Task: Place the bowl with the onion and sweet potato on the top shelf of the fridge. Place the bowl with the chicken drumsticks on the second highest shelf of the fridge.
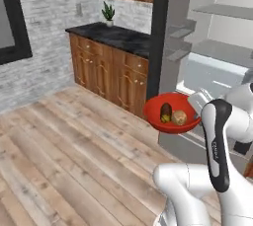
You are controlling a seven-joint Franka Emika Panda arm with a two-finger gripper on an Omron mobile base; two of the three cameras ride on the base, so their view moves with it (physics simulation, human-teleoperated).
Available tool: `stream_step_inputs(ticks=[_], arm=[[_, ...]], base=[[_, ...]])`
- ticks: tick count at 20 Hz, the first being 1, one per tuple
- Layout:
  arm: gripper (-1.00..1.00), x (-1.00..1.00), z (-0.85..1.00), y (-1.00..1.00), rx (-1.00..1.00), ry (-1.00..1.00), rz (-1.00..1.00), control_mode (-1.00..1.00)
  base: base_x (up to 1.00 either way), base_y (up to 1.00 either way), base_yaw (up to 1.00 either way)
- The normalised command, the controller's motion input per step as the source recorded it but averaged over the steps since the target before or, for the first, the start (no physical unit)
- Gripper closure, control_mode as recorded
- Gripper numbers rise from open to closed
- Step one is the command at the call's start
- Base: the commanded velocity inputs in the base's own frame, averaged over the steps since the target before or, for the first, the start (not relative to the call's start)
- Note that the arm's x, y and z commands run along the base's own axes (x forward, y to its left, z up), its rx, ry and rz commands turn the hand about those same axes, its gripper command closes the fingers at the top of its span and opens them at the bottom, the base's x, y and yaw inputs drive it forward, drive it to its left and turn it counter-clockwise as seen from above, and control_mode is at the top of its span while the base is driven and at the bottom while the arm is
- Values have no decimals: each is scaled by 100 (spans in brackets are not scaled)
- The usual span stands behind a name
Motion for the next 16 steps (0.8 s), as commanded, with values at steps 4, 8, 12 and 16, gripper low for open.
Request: stream_step_inputs(ticks=[4,8,12,16], arm=[[100,0,0,0,0,0,0,100],[100,0,0,0,0,0,0,100],[100,0,0,0,0,0,0,100],[100,0,0,0,0,0,0,100]], base=[[56,54,-83],[82,72,-73],[94,63,-66],[94,24,-63]])
